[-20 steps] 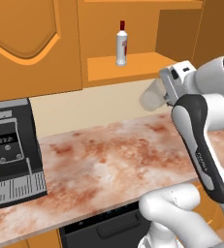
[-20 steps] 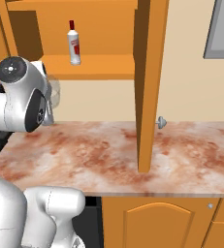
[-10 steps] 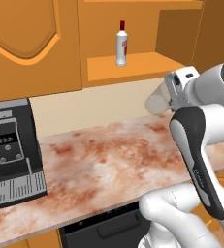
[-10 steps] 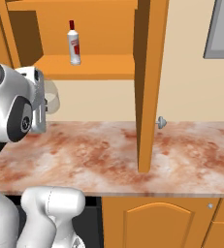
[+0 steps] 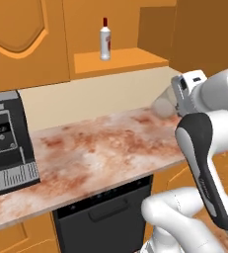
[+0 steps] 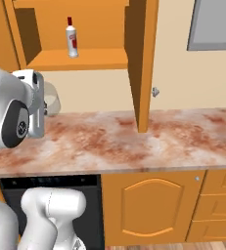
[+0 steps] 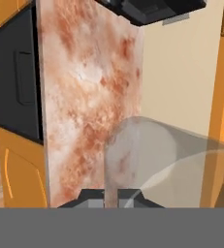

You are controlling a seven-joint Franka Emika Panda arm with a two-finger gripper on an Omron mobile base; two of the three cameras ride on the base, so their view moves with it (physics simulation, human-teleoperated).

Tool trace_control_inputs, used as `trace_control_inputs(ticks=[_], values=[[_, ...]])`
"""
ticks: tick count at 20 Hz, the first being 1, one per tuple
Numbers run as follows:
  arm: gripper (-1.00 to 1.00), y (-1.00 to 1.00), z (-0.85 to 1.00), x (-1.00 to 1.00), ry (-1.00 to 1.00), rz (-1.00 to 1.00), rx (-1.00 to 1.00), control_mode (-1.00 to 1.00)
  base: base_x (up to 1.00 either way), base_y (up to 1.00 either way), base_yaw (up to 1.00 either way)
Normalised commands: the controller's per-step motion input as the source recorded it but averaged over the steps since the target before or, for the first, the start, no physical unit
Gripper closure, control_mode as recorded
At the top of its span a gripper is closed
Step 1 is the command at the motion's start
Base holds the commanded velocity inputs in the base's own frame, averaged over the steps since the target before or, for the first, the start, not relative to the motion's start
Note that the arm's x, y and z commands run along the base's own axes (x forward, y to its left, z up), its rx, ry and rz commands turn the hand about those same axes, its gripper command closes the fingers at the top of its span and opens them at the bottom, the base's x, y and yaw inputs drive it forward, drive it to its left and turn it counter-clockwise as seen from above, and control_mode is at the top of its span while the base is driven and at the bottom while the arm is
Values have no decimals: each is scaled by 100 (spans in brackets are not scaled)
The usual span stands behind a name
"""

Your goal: There is a bowl on the dining counter. Grab a lemon wedge from the fridge and place it in the bowl. Then get the liquor bottle and glass cup from the cabinet and place them next to the bowl.

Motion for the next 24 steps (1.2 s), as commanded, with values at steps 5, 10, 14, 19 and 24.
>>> trace_control_inputs(ticks=[5,10,14,19,24], values=[[100,0,0,0,0,0,0,100,-44,60,-36],[100,0,0,0,0,0,0,100,-37,84,-40],[100,0,0,0,0,0,0,100,-47,80,-42],[100,0,0,0,0,0,0,100,-71,62,-46],[100,0,0,0,0,0,0,100,-84,48,-49]])
